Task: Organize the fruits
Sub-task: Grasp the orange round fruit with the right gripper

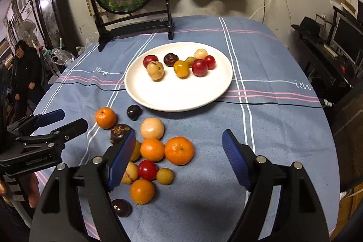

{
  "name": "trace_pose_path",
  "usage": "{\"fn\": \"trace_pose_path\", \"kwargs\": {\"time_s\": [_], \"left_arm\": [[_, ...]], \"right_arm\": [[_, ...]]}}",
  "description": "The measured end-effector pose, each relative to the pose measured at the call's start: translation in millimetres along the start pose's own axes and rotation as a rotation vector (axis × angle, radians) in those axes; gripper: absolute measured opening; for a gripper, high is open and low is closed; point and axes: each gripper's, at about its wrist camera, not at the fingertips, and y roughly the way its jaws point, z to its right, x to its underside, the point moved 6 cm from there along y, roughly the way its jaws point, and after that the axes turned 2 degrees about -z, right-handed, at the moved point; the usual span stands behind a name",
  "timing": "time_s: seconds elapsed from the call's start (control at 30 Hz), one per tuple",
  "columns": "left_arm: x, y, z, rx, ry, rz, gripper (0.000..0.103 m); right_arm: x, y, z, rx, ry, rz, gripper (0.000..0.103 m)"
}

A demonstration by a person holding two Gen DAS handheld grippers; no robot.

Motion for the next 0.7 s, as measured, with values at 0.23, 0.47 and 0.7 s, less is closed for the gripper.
{"fn": "trace_pose_path", "kwargs": {"time_s": [0.23,0.47,0.7], "left_arm": [[6,-5,1,0.005,0.004,0.006,0.084],[11,-6,1,0.008,0.012,-0.006,0.084],[53,3,-3,0.023,0.051,-0.092,0.085]], "right_arm": [[4,-2,-9,-0.007,-0.014,-0.008,0.079],[16,-6,-9,0.008,-0.027,-0.024,0.079],[70,3,-15,-0.010,-0.055,-0.129,0.079]]}}
